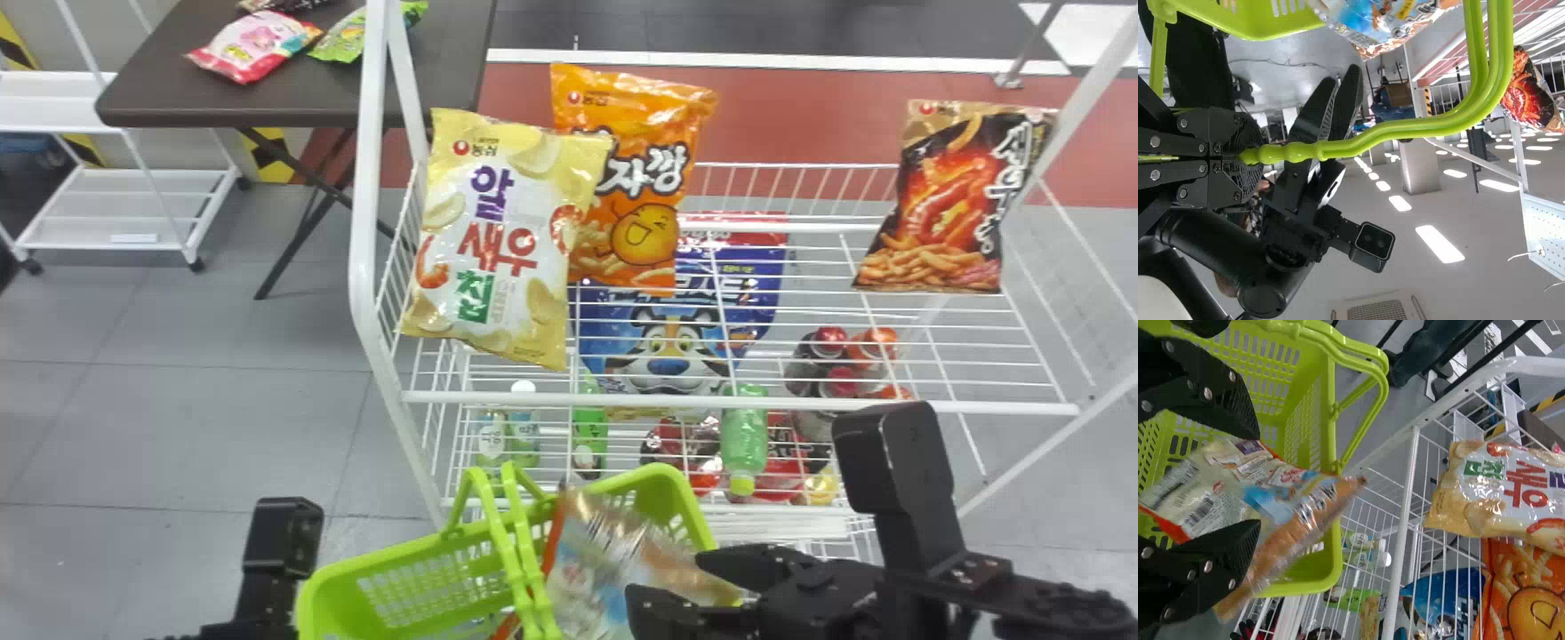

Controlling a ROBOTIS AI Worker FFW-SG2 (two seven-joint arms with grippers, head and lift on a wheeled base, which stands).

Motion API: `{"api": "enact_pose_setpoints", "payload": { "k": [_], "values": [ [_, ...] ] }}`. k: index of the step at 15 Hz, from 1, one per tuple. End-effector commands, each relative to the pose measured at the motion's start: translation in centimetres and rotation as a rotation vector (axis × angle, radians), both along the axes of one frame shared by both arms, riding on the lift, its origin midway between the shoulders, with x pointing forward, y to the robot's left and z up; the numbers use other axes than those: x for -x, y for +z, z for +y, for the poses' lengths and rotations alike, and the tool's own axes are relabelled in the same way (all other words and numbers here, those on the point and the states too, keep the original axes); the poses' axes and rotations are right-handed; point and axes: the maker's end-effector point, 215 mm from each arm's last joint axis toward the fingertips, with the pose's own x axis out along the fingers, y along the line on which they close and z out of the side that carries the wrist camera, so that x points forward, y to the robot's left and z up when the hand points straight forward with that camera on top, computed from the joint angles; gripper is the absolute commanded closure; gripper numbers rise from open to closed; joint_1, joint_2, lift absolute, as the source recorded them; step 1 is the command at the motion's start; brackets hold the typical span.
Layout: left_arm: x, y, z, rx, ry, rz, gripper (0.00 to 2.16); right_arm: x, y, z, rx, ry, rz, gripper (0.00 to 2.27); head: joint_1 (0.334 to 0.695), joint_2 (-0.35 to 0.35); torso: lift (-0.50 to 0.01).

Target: Hold basket handle with left hand then pick Saewookkang with right hand and place into basket

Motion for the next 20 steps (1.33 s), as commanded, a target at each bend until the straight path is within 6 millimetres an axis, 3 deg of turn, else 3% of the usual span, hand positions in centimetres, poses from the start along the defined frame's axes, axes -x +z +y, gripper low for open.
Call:
{"api": "enact_pose_setpoints", "payload": {
  "k": [1, 4, 5, 7, 9, 12, 14, 16, 20],
  "values": [
    [-0.3, -0.1, 0.1, 0.006, 0.001, 0.031, 2.15, -0.5, -1.8, -2.7, 0.028, -0.065, 0.041, 0.07, 0.695, -0.047, -0.014],
    [-1.0, -0.3, 0.4, 0.007, 0.009, 0.030, 2.15, -0.5, -5.5, -7.2, 0.040, -0.182, 0.133, 0.07, 0.695, -0.132, -0.014],
    [-1.2, -0.3, 0.4, 0.007, 0.011, 0.028, 2.15, -2.7, -5.3, -8.4, 0.011, -0.225, 0.072, 0.07, 0.695, -0.158, -0.014],
    [-1.6, -0.1, 0.5, 0.008, 0.014, 0.022, 2.15, -7.3, -3.3, -11.1, -0.059, -0.311, -0.093, 0.07, 0.695, -0.211, -0.014],
    [-1.7, -0.1, 0.5, 0.009, 0.013, 0.020, 2.15, -10.7, -1.0, -13.8, -0.088, -0.367, -0.250, 0.08, 0.695, -0.253, -0.014],
    [-1.6, -0.3, 0.5, 0.008, 0.013, 0.027, 2.15, -13.0, 2.0, -16.6, -0.131, -0.410, -0.432, 0.08, 0.695, -0.305, -0.014],
    [-1.4, -0.4, 0.5, 0.009, 0.012, 0.033, 2.15, -13.5, 3.0, -18.0, -0.148, -0.428, -0.553, 0.08, 0.695, -0.327, -0.014],
    [-1.2, -0.4, 0.2, 0.012, 0.006, 0.035, 2.15, -13.3, 2.9, -18.6, -0.155, -0.464, -0.610, 0.09, 0.695, -0.347, -0.014],
    [-0.7, -0.5, -0.2, 0.011, -0.002, 0.042, 2.15, -12.7, 2.7, -17.4, -0.075, -0.473, -0.728, 0.09, 0.695, -0.350, -0.014]
  ]
}}
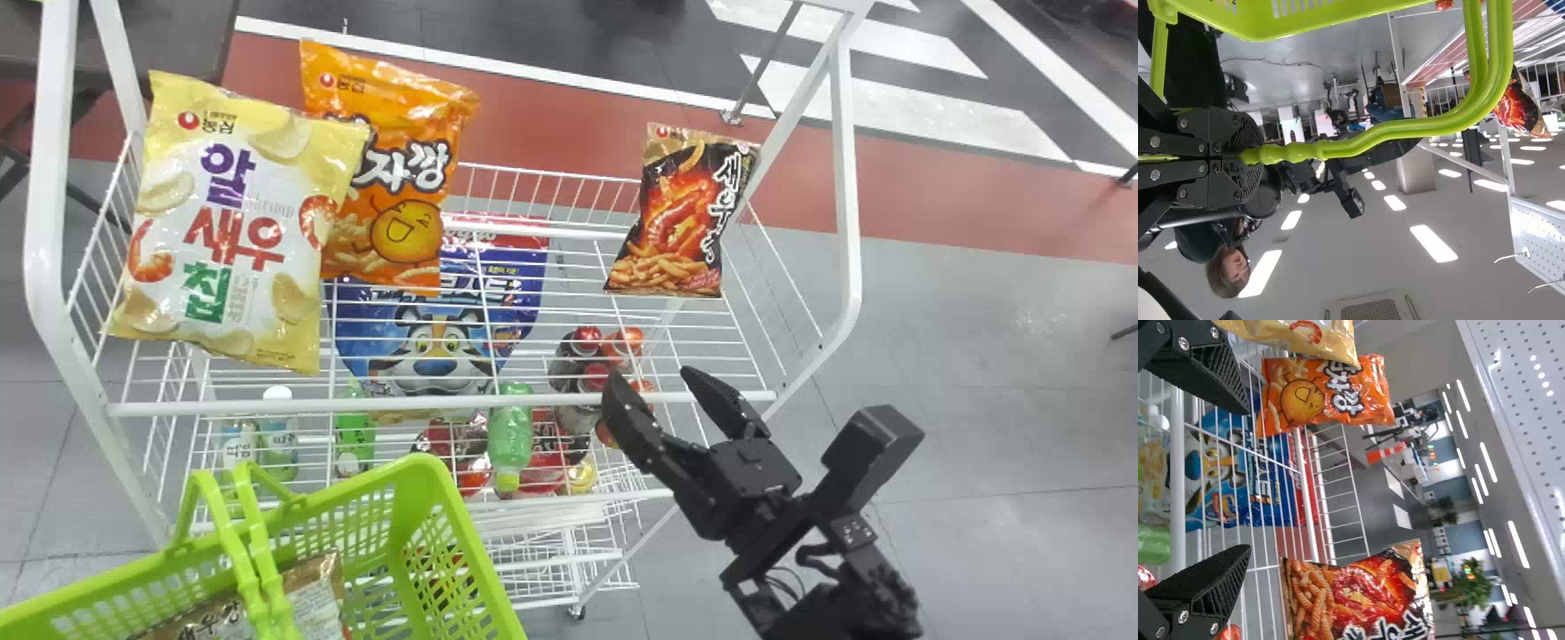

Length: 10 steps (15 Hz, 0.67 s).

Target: Hold basket handle with left hand then pick Saewookkang with right hand and place into basket

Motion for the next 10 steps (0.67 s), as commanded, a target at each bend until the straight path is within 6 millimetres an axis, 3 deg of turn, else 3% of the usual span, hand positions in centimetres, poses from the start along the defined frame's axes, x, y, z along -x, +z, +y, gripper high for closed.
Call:
{"api": "enact_pose_setpoints", "payload": {
  "k": [1, 3, 6, 10],
  "values": [
    [0.6, 0.0, -0.2, 0.004, -0.009, 0.033, 2.15, 0.7, -0.6, 1.1, 0.034, -0.015, -0.013, 0.09, 0.695, -0.350, -0.014],
    [1.0, -0.1, -0.2, 0.006, -0.009, 0.041, 2.15, 1.1, -1.8, 1.0, 0.059, -0.052, 0.010, 0.09, 0.695, -0.350, -0.014],
    [1.1, -0.2, -0.3, 0.009, -0.009, 0.045, 2.15, 1.5, -1.8, 1.7, 0.069, -0.046, -0.004, 0.09, 0.695, -0.350, -0.014],
    [1.3, -0.1, -0.1, 0.013, -0.004, 0.049, 2.15, 1.8, 0.0, 2.3, 0.110, -0.057, -0.087, 0.09, 0.695, -0.350, -0.014]
  ]
}}
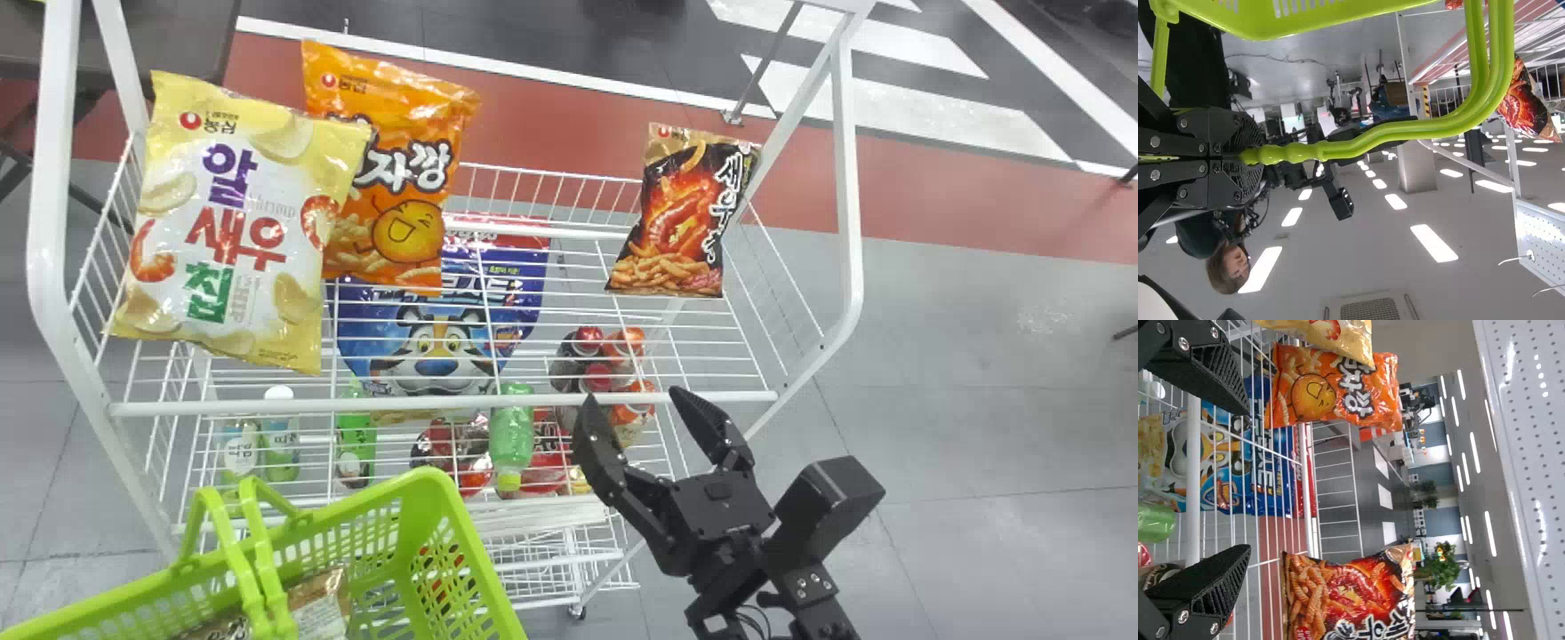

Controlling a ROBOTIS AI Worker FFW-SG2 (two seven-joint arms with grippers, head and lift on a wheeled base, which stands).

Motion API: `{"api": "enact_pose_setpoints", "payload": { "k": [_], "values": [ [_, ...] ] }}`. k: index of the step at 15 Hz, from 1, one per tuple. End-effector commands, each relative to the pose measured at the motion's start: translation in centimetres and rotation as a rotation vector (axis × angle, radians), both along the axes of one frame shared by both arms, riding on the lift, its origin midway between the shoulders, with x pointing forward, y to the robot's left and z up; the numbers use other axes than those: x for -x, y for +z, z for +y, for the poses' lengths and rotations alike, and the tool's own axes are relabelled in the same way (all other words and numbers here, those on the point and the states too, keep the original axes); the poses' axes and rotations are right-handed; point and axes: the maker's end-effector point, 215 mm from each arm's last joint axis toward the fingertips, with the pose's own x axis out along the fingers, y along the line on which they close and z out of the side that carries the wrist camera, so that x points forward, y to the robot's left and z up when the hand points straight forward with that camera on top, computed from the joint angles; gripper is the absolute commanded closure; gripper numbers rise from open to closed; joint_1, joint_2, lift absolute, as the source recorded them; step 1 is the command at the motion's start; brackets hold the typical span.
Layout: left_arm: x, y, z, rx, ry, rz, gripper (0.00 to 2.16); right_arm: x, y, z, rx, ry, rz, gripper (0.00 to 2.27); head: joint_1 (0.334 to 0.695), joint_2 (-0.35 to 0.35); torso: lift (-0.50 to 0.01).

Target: Hold basket handle with left hand then pick Saewookkang with right hand and place into basket

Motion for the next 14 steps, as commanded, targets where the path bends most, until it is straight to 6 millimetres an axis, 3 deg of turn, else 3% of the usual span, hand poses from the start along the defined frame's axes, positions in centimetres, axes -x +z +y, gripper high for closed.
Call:
{"api": "enact_pose_setpoints", "payload": {
  "k": [1, 14],
  "values": [
    [0.42, 0.04, 0.15, 0.004, -0.001, 0.031, 2.15, 0.22, 0.58, 0.02, 0.015, -0.008, -0.033, 0.09, 0.695, -0.350, -0.014],
    [0.32, -0.14, 0.05, -0.002, -0.001, 0.032, 2.15, 0.13, 0.03, -0.06, 0.017, -0.017, -0.026, 0.08, 0.695, -0.350, -0.014]
  ]
}}
